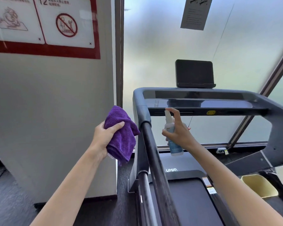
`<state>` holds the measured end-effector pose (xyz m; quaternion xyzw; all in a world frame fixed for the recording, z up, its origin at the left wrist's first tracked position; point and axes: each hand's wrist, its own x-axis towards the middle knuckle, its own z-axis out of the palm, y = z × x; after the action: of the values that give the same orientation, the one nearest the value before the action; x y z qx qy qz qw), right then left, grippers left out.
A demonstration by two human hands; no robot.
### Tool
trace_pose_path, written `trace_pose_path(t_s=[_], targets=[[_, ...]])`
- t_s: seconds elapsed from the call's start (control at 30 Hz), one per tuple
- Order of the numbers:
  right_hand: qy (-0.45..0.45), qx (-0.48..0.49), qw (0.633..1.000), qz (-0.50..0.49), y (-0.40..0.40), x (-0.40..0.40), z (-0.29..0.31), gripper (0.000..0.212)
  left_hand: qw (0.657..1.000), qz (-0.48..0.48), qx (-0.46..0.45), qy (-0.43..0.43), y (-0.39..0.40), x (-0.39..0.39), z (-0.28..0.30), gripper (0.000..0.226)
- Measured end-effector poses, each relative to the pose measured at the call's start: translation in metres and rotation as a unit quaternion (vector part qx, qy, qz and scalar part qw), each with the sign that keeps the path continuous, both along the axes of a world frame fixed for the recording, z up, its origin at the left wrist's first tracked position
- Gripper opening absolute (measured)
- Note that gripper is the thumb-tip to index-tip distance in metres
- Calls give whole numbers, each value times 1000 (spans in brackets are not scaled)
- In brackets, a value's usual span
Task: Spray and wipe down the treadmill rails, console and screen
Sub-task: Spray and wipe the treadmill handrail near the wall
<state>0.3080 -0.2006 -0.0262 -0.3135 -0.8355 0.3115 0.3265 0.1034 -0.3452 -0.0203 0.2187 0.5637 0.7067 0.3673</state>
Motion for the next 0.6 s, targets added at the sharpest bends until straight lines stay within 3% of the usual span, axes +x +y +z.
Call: trace_pose_path(t_s=[0.6], targets=[[-122, 110, 984, -66, -17, 24, -9, 63, 1000, 5, -20, 19, -17, 18, -7, 26]])
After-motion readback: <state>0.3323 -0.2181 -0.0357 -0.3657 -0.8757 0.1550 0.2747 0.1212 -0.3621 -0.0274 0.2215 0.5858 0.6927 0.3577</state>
